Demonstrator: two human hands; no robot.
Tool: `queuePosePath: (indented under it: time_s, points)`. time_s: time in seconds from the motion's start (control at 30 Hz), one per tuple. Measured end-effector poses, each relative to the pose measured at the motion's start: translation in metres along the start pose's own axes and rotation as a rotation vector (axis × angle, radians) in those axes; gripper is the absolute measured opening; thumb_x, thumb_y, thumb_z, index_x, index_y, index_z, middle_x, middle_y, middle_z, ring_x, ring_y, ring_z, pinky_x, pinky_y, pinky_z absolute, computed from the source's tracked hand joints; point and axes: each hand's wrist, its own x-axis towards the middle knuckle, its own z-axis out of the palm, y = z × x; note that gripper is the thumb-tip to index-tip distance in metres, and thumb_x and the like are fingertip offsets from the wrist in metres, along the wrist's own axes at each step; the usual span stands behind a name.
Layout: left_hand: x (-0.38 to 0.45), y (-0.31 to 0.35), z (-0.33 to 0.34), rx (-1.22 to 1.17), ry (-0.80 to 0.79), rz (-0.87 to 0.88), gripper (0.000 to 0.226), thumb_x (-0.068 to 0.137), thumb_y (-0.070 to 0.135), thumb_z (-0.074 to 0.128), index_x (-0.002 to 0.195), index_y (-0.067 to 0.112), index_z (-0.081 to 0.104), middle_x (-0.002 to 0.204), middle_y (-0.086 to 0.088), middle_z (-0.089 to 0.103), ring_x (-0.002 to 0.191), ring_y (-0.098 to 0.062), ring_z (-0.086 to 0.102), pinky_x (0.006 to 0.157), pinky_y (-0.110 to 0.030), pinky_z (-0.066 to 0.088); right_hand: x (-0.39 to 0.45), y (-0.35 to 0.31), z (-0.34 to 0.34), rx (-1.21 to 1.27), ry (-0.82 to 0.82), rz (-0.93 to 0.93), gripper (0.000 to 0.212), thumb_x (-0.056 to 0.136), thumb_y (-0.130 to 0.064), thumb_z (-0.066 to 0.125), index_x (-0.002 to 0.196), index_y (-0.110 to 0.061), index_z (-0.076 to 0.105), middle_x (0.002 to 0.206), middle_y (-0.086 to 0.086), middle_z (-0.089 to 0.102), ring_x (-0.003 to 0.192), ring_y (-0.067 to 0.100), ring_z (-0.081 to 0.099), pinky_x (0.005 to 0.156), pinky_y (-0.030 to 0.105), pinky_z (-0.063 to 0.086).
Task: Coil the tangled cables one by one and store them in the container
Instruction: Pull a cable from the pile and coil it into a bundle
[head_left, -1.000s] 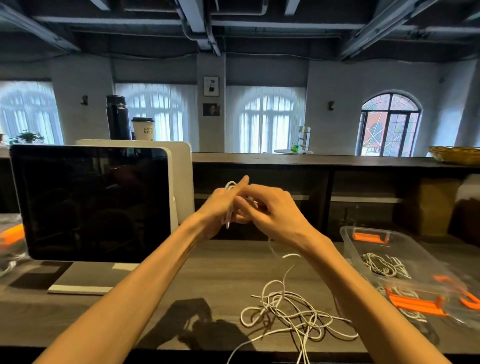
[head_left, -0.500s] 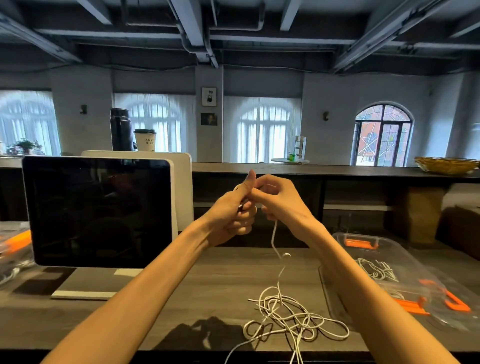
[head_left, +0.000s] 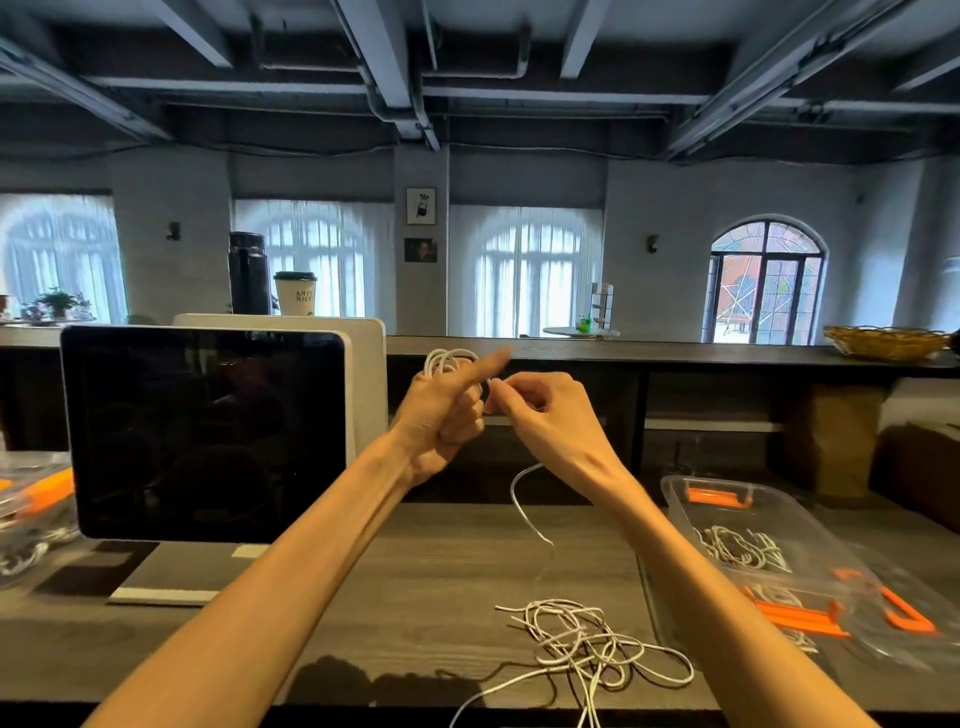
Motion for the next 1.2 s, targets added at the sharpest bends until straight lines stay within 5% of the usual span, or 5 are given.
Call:
queuePosePath:
  time_s: [0.4, 0.57, 0.8, 0.93, 1.2]
  points:
    - [-0.005, -0.001, 0.015, 0.054, 0.189, 0.098, 0.045, 0.103, 0.049, 0.044, 0.092, 0.010, 0.064, 0.088, -0.012, 0.077, 0.082, -0.025, 0.076, 0.077, -0.037, 0.059, -0.017, -0.002, 0.009, -0.115, -0.089, -0.057, 0.028, 0.106, -0.027, 0.054, 0.093, -0.017, 0.076, 0.068, -0.014, 0.065, 0.062, -0.001, 0.060, 0.059, 0.009, 0.043]
    - [0.000, 0.010, 0.007, -0.446, 0.103, -0.029, 0.038, 0.105, 0.037, 0.048, 0.076, 0.013, 0.052, 0.045, 0.004, 0.038, 0.033, -0.005, 0.036, 0.035, -0.014, 0.032, -0.031, 0.003, 0.003, -0.012, -0.178, 0.047, 0.040, 0.106, -0.039, 0.050, 0.080, -0.019, 0.072, 0.056, -0.004, 0.058, 0.052, 0.005, 0.057, 0.054, 0.015, 0.044]
    - [0.006, 0.005, 0.003, 0.265, 0.273, 0.055, 0.045, 0.099, 0.046, 0.058, 0.069, 0.013, 0.056, 0.048, 0.001, 0.045, 0.039, -0.009, 0.039, 0.040, -0.018, 0.030, -0.032, -0.012, -0.015, -0.201, -0.297, -0.195, 0.023, 0.102, -0.029, 0.062, 0.091, -0.016, 0.078, 0.067, -0.018, 0.060, 0.063, 0.002, 0.059, 0.059, 0.016, 0.046]
    - [0.002, 0.000, 0.007, 0.611, 0.133, 0.059, 0.053, 0.098, 0.055, 0.052, 0.071, 0.010, 0.058, 0.058, 0.000, 0.060, 0.055, -0.011, 0.056, 0.061, -0.024, 0.044, -0.018, -0.015, -0.026, -0.253, -0.238, -0.305, 0.015, 0.098, -0.033, 0.067, 0.096, -0.021, 0.078, 0.078, -0.010, 0.070, 0.070, 0.008, 0.063, 0.064, 0.024, 0.050]
    - [-0.013, -0.003, 0.019, 0.322, -0.312, -0.137, 0.086, 0.090, 0.081, 0.009, 0.054, 0.016, 0.051, 0.052, -0.002, 0.043, 0.048, -0.011, 0.039, 0.053, -0.022, 0.036, -0.007, -0.003, -0.027, -0.027, -0.004, -0.215, 0.023, 0.090, -0.036, 0.076, 0.096, -0.014, 0.074, 0.084, -0.003, 0.073, 0.079, 0.014, 0.071, 0.073, 0.035, 0.062]
